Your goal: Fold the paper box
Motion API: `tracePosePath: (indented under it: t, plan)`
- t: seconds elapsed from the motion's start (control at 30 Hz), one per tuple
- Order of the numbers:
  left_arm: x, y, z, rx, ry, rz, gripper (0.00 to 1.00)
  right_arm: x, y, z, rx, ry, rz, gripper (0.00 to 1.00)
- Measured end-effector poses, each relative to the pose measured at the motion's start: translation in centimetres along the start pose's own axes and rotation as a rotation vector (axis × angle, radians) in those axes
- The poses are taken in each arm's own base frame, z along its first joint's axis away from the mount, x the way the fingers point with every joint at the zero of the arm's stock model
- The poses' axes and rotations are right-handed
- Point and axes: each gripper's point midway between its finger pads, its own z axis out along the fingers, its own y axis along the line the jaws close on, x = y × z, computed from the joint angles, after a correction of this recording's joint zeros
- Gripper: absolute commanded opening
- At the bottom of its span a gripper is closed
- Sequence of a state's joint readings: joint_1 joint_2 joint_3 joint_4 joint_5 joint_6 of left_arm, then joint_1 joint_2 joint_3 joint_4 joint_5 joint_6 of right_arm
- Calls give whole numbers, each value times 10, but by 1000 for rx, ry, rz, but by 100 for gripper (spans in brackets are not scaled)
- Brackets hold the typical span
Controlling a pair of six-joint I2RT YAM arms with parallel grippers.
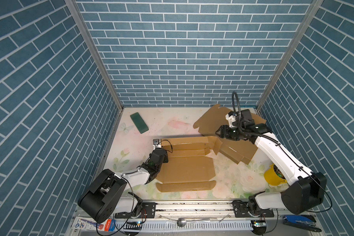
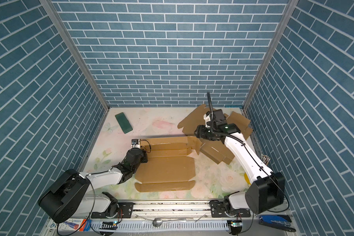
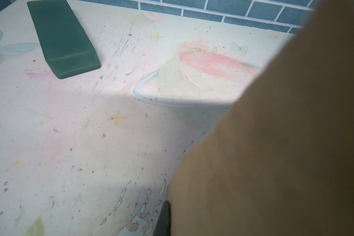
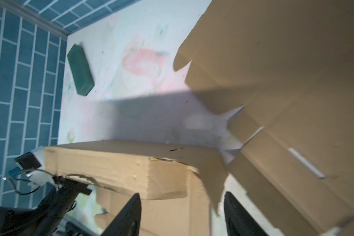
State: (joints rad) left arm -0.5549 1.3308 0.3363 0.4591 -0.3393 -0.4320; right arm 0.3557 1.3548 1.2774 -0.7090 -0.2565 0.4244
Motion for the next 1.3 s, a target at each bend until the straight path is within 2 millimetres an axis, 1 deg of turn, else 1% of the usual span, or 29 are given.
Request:
tracePosePath:
  t: [0.03,0.1,0.17,0.23,0.3,0.37,0.43,0.5,0.53,0.57,0.63,0.7,0.77,0.87,1.0,1.07,1.13,1.23,1.3]
  plan:
    - [0,0,0,0,1,0,1,-3,-5,-4,15,-22,-29,62]
    - [0,0,0,1,5,2,1,2,-5,-2,15,-28,-101,62]
    - [0,-1,0,2,10,4,1,16,-5,11,17,0,-181,61]
    - [-1,-2,1,4,15,5,1,30,-9,25,40,43,-246,58]
    - [0,-3,1,4,19,7,1,36,-13,38,70,77,-296,54]
    - [0,-3,1,4,21,8,1,36,-19,52,104,93,-336,45]
    - [0,-3,1,3,22,8,0,37,-24,64,127,108,-372,28]
    - [0,-3,1,1,25,7,0,39,-25,69,132,116,-407,16]
    - [0,-3,1,-1,28,6,0,41,-21,70,128,119,-435,12]
    - [-1,-3,1,-2,30,5,0,44,-18,71,121,117,-458,9]
    - [0,-2,1,-8,37,1,0,57,-10,70,116,126,-514,7]
    - [0,-1,1,-14,37,-2,0,66,-4,66,104,125,-541,7]
    - [-2,-2,1,-14,37,-2,0,75,7,63,67,132,-558,6]
    - [-3,-2,1,-19,38,-1,0,83,21,65,19,148,-557,5]
    - [-4,0,2,-29,35,-3,0,90,34,70,-10,157,-528,7]
    - [-4,0,3,-34,36,-4,0,88,37,73,-17,146,-514,11]
    - [-4,0,4,-37,37,-6,0,86,36,76,-16,141,-503,21]
    - [-4,0,4,-36,37,-7,0,83,26,77,-26,156,-460,36]
    - [-4,-1,4,-32,39,-5,0,80,20,75,-43,163,-424,42]
